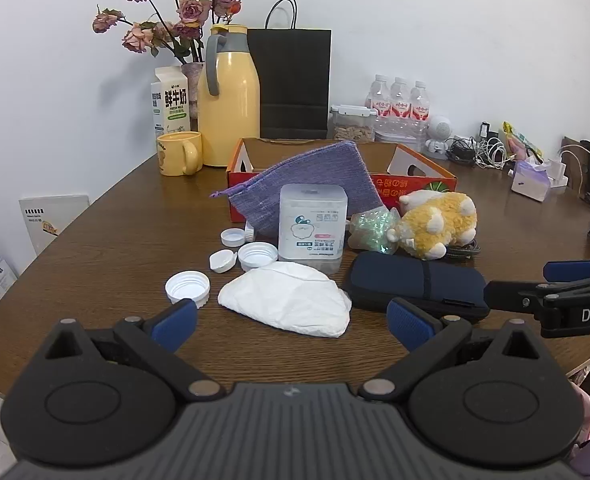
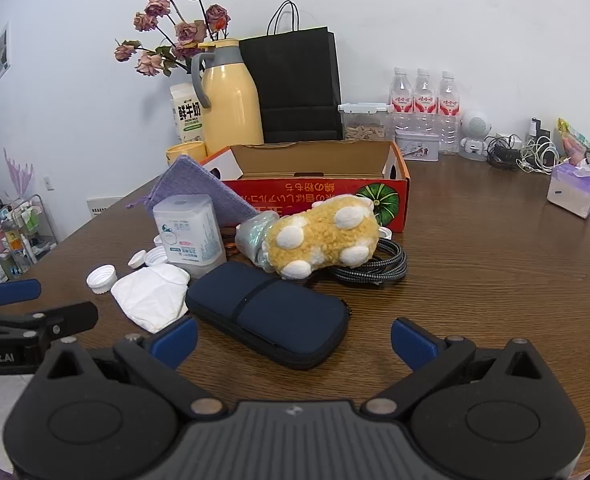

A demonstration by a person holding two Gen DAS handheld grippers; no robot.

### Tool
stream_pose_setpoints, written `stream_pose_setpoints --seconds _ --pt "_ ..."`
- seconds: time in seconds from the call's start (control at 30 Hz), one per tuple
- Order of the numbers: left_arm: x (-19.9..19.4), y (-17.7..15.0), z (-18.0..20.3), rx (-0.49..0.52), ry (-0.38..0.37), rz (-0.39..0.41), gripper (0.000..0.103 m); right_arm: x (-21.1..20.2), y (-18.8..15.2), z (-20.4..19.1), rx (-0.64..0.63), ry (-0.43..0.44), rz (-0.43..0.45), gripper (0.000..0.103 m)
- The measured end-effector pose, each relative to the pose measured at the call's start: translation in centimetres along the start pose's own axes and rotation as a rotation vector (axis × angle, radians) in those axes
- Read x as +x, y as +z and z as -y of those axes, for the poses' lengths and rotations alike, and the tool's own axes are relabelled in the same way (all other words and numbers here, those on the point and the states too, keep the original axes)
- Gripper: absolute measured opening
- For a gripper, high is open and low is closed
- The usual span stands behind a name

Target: Organize objects

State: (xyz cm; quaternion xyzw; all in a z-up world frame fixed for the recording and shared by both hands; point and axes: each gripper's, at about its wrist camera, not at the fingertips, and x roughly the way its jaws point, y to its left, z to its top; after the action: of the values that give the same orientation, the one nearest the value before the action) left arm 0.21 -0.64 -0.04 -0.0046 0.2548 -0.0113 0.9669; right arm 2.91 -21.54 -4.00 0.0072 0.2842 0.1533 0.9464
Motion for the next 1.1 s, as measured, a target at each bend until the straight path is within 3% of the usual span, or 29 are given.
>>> stream_pose_setpoints --seconds 1.1 --pt "0.54 -0.24 -0.22 -0.010 -0.003 -0.014 0.103 0.54 -0.04 0.12 0.011 0.002 -0.011 0.103"
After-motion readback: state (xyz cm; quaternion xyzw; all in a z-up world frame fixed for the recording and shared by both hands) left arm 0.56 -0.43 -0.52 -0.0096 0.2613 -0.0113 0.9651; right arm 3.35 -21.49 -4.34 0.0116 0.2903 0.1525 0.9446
